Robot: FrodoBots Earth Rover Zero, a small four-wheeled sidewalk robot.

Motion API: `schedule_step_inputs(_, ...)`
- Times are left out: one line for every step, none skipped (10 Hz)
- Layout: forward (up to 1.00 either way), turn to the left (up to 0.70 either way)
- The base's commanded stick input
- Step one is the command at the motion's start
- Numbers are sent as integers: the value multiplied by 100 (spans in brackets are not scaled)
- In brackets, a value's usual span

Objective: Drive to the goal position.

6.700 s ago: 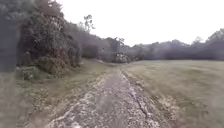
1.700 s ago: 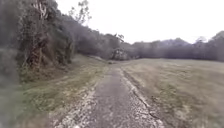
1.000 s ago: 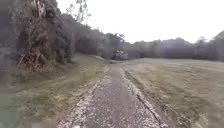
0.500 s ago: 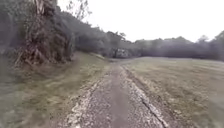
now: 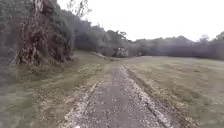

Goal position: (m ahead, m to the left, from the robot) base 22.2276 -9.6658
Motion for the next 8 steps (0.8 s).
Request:
schedule_step_inputs(45, -27)
schedule_step_inputs(45, -27)
schedule_step_inputs(45, -27)
schedule_step_inputs(45, -27)
schedule_step_inputs(45, -27)
schedule_step_inputs(45, -18)
schedule_step_inputs(45, 0)
schedule_step_inputs(45, 0)
